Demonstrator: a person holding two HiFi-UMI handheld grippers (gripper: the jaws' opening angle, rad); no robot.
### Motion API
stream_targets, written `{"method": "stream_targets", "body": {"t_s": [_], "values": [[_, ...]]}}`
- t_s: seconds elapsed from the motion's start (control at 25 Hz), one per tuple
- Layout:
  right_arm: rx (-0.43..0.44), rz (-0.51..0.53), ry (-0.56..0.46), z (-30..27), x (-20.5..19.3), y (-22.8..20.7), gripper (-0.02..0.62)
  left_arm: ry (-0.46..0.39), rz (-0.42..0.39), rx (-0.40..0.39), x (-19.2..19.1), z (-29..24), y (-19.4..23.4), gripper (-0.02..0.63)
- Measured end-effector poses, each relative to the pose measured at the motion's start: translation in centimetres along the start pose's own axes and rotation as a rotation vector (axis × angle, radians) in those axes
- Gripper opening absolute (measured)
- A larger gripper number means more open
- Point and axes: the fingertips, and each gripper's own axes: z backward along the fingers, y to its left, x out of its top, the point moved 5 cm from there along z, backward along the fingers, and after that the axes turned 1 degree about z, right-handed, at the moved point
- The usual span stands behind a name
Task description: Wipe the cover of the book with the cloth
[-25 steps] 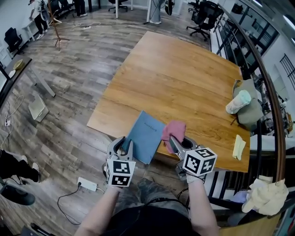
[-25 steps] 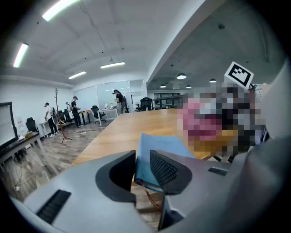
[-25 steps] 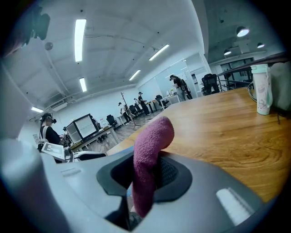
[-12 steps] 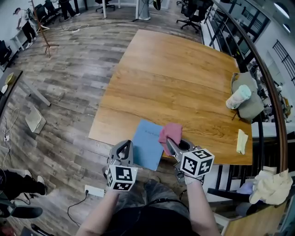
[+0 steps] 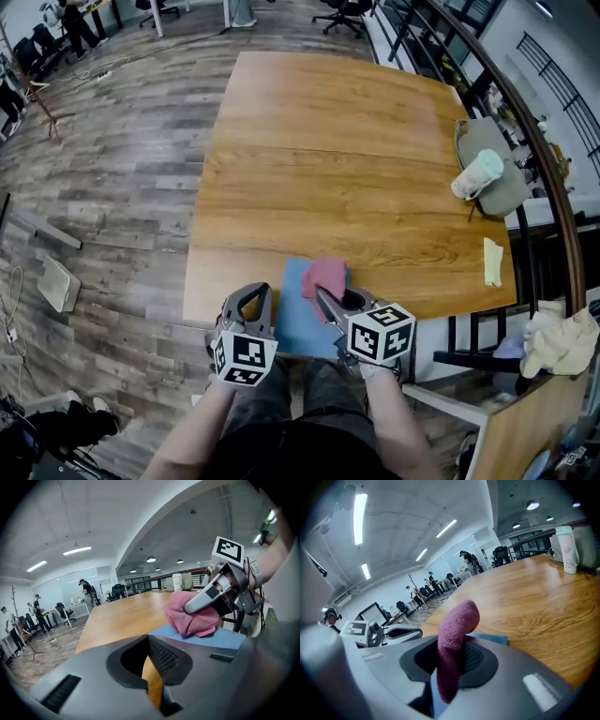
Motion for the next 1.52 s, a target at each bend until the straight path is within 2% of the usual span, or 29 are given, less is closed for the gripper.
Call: {"method": "stream_targets", "body": {"t_s": [0.28,0.52,0.68,0.96,1.52], "values": [[-0.017,-0.021,0.034,-4.3,0.0,2.0,0.092,0.009,-0.086,-0.145,-0.4,-1.9,0.9,-0.003],[-0.048,-0.029,0.084,-7.1,-0.4,2.4,0.092,-0.014,-0.133,-0.209,0.2,-2.5,1.2,-0.003],[-0.102,-0.036,0.115,-6.9,-0.9,1.1,0.092,-0.018,-0.138,-0.225,0.3,-2.7,0.9,-0.003],[-0.189,-0.084,0.108,-4.2,-1.1,-2.1,0.092,-0.010,-0.145,-0.246,0.3,-3.0,0.2,-0.003],[-0.274,-0.160,0.041,0.8,-2.4,-6.0,0.092,0.023,-0.171,-0.275,0.2,-3.7,-1.8,-0.003]]}}
